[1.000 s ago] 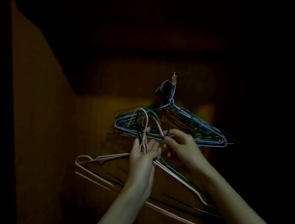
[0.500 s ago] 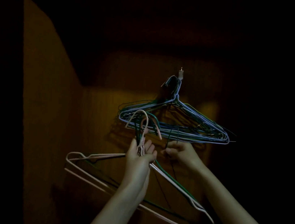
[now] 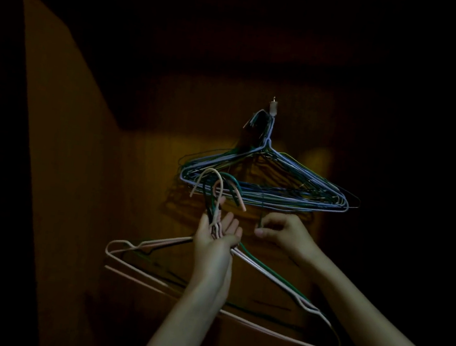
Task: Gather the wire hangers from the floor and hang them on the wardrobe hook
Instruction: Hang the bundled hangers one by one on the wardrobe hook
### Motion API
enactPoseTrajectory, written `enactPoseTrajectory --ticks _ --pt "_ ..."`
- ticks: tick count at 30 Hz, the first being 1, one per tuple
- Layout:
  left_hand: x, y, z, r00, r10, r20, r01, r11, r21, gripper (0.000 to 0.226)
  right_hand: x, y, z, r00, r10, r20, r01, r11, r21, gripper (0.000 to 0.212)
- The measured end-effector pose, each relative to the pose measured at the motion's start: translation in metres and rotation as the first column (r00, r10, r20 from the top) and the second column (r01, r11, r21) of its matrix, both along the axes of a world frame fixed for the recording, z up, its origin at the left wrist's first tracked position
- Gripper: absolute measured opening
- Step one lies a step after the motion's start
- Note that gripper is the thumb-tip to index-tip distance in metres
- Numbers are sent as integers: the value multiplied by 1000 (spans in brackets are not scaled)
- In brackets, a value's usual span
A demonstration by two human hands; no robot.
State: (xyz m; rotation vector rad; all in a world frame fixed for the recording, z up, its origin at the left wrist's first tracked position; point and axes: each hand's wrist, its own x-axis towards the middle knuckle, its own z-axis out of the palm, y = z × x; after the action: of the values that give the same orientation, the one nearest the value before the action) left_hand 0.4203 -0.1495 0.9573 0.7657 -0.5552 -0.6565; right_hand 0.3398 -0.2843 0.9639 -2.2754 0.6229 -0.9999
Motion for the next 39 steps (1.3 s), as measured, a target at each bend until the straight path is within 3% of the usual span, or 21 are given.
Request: enactPoseTrajectory --ticks 6,12,17,25,29,35,39 --pt "-5 -2 -5 996 -14 83 12 999 31 74 -3 10 15 977 30 209 -38 999 35 7" --pt "-13 0 -13 981 -25 191 11 997 75 63 2 19 13 959 24 283 -26 1000 5 22" --pt "-10 -5 -14 991 -32 132 22 997 79 72 8 20 11 964 54 259 -74 995 68 3" --pt "-1 -10 0 1000 6 26 -7 1000 24 77 -8 4 -3 975 2 221 -9 1000 29 8" --pt "4 -15 6 1000 13 -8 -13 1000 10 81 -25 -2 -6 963 -28 268 4 996 88 9" --pt "4 -26 9 999 -25 42 25 1000 0 81 -29 -7 -3 957 -165 239 164 986 24 12" --pt "3 -31 12 996 -24 88 25 1000 -14 80 -32 -2 3 905 -238 353 284 955 -84 13"
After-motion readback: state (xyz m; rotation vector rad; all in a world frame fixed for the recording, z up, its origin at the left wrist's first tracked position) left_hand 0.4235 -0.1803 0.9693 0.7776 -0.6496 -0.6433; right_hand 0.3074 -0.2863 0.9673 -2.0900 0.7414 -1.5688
